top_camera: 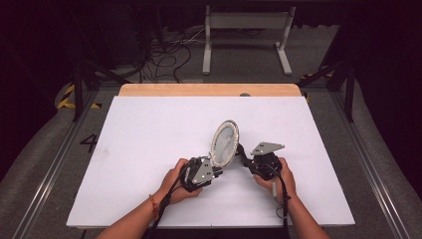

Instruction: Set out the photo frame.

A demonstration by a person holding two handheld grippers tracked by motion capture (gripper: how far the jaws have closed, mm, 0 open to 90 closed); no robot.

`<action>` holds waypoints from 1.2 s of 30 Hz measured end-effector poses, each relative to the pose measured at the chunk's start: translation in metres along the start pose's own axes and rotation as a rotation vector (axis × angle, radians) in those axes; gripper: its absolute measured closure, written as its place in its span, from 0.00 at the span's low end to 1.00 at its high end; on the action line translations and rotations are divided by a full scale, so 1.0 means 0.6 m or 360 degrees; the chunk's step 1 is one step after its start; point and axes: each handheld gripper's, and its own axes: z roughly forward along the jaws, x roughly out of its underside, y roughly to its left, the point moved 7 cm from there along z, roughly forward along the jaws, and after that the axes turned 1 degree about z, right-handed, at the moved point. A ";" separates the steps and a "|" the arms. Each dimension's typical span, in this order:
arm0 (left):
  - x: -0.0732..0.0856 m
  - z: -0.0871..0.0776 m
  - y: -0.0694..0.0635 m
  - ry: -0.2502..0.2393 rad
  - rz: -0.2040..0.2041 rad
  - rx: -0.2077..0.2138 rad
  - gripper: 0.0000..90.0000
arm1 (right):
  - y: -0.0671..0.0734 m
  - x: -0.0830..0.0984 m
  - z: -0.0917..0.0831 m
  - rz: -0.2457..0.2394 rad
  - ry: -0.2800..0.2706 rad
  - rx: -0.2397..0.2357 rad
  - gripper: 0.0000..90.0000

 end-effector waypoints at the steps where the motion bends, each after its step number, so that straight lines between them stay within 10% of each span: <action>1: 0.002 -0.002 0.002 0.0003 -0.0012 0.0008 0.93 | -0.001 0.000 0.001 0.0002 -0.0009 0.0010 0.99; 13: 0.017 -0.027 0.026 -0.0005 -0.0085 -0.0008 0.84 | -0.007 -0.001 0.005 0.0032 -0.0100 0.0034 0.93; 25: 0.075 -0.086 0.068 -0.0005 -0.0388 -0.0118 0.60 | 0.056 0.003 -0.019 -0.0025 -0.0222 -0.0047 0.76; 36: 0.120 -0.118 0.049 0.0036 -0.0354 -0.0199 0.34 | 0.084 -0.027 -0.013 0.0061 -0.0407 -0.0100 0.62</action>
